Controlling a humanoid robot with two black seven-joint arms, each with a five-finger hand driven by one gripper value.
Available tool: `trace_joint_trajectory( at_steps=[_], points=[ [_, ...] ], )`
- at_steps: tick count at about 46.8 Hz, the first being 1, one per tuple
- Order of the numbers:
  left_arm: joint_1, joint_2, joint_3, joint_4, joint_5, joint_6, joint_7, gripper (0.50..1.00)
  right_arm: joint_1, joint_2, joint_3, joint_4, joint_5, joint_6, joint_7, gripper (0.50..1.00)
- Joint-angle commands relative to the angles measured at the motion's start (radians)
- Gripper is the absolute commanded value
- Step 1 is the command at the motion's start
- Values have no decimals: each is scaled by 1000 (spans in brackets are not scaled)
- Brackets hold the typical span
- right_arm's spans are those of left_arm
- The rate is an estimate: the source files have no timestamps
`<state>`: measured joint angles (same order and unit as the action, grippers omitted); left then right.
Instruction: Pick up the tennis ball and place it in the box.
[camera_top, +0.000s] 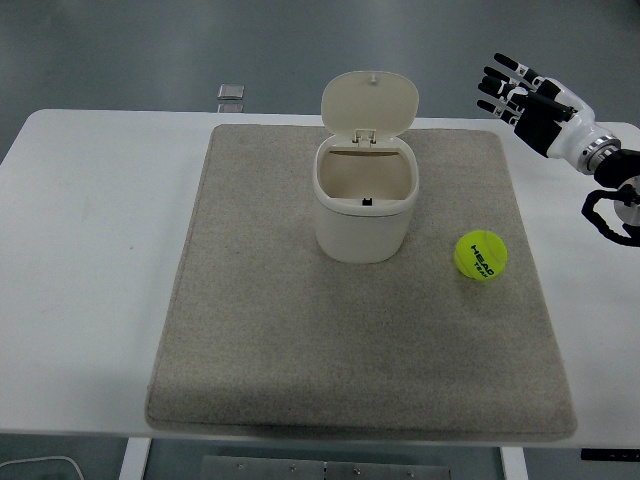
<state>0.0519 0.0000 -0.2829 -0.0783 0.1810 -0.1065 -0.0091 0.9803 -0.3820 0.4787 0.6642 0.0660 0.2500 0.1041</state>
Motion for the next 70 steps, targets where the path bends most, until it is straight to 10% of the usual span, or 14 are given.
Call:
trace_joint_trajectory(
  at_steps=[1, 70],
  points=[
    [0, 0, -4, -1, 0, 2, 1, 992, 1, 0, 0, 2, 0, -5, 0, 924],
    [-10, 0, 1, -5, 0, 2, 0, 992, 26, -58, -9, 23, -144, 67, 0, 924]
  ],
)
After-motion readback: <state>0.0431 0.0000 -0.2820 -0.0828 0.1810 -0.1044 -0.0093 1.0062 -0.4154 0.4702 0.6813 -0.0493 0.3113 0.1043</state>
